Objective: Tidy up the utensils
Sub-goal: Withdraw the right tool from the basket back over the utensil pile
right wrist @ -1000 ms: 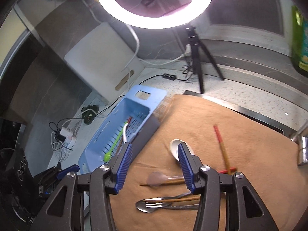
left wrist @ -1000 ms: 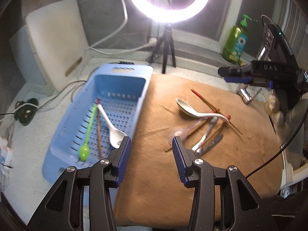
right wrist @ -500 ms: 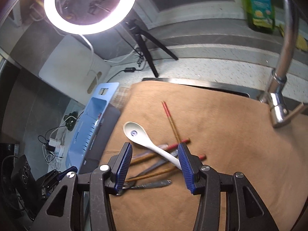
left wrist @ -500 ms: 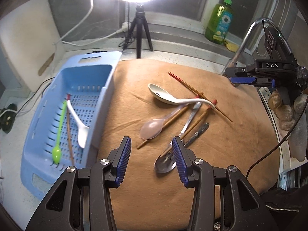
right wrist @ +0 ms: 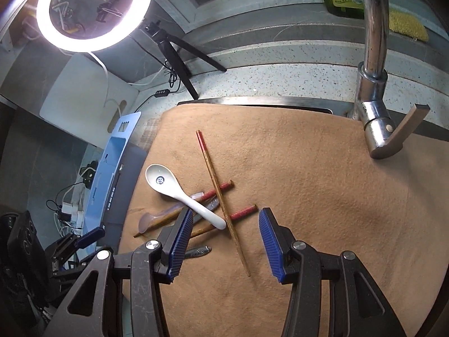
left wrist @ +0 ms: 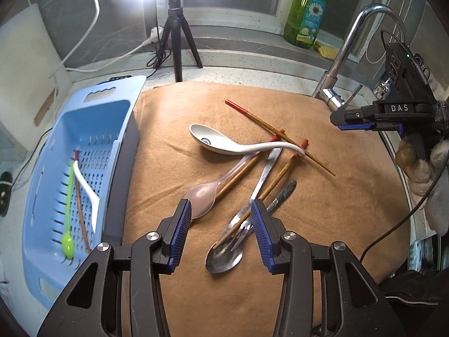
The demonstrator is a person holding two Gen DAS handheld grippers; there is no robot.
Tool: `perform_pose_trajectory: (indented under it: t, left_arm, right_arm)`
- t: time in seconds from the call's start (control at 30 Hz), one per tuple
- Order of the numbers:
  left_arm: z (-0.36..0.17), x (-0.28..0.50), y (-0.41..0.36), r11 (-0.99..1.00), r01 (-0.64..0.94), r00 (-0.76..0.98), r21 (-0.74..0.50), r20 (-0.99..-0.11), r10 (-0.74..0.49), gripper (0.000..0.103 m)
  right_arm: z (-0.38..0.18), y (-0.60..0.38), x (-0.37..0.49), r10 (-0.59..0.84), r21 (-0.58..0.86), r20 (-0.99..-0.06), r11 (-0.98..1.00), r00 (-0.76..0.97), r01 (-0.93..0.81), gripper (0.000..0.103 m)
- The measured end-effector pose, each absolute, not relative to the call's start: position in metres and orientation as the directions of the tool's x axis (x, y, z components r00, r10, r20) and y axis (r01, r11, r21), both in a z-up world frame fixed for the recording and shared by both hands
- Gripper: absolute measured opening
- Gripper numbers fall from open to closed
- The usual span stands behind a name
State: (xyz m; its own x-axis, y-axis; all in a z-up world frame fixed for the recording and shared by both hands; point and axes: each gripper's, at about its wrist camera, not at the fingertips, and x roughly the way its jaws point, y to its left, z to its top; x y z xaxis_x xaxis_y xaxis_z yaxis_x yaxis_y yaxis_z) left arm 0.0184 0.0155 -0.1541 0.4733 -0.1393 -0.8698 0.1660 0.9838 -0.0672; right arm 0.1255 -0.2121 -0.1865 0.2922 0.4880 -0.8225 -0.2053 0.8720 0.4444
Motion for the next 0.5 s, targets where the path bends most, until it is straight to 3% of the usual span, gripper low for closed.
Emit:
perform_pose_trajectory:
  t: [0.5]
  left_arm:
    - [-0.18,-0.003,0.025,0.982,0.152,0.389,-0.11,-0.907,-0.161,0.043]
  right_arm:
    - [-0.215,-0.204,0.117,0.526,0.49,-0.832,0.846,0.177,-0.21,0.04]
